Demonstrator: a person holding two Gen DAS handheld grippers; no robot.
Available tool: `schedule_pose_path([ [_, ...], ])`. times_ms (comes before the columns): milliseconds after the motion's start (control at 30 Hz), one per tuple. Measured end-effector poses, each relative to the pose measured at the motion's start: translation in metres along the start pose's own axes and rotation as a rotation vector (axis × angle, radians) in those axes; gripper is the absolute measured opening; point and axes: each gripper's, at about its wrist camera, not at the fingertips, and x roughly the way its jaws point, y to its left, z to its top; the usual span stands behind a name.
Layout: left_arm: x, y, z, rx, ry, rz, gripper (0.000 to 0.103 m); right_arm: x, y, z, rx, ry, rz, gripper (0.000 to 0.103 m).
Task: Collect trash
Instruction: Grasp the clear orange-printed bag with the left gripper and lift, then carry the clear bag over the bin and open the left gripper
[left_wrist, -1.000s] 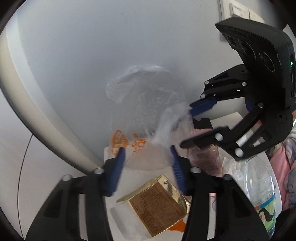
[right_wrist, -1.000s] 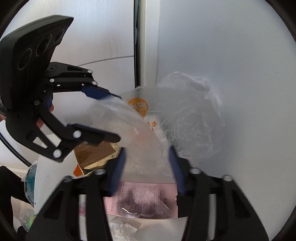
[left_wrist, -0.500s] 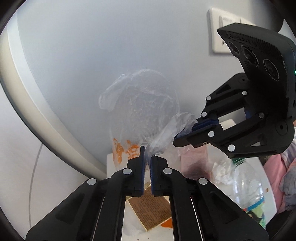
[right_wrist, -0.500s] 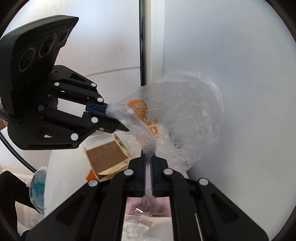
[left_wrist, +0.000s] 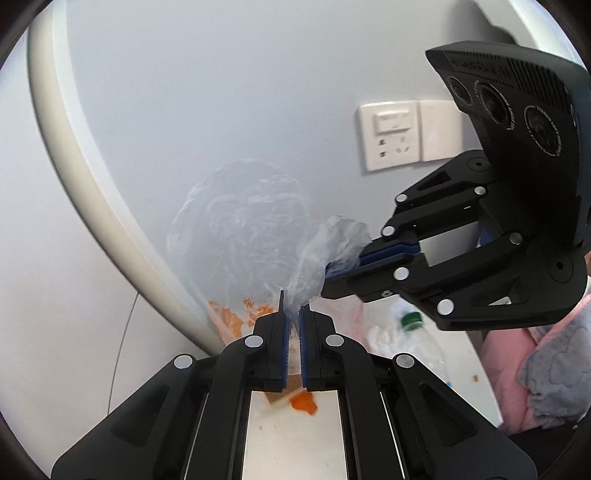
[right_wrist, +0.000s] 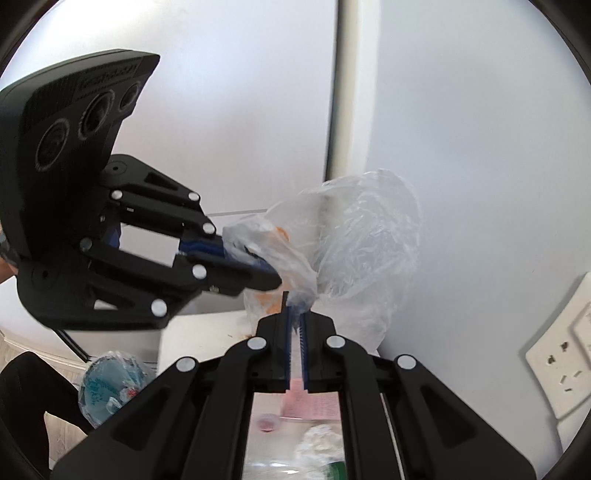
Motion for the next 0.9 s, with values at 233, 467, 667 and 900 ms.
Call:
schedule_pose_path([
  [233,-0.057,-0.010,-0.024,-0.041,-0.012,0.047,0.003,-0.026,0.049,-0.002,-0.042,-0.021,0.042,0.006],
  [467,-0.093,-0.023,-0.073,-0.122,0.012,0.074,0.003,-0.021,0.096,-0.020,-0.036,-0.003,0.134,0.006],
  [667,-0.119,-0.030,-0.132,-0.208,0.054,0.097,0.003,-0.001,0.149,-0.047,-0.006,0.037,0.229,0.006],
  [900,-0.144,-0.031,-0.206,-0.297,0.134,0.139,0.003,0.037,0.213,-0.074,0.009,0.109,0.347,0.006],
])
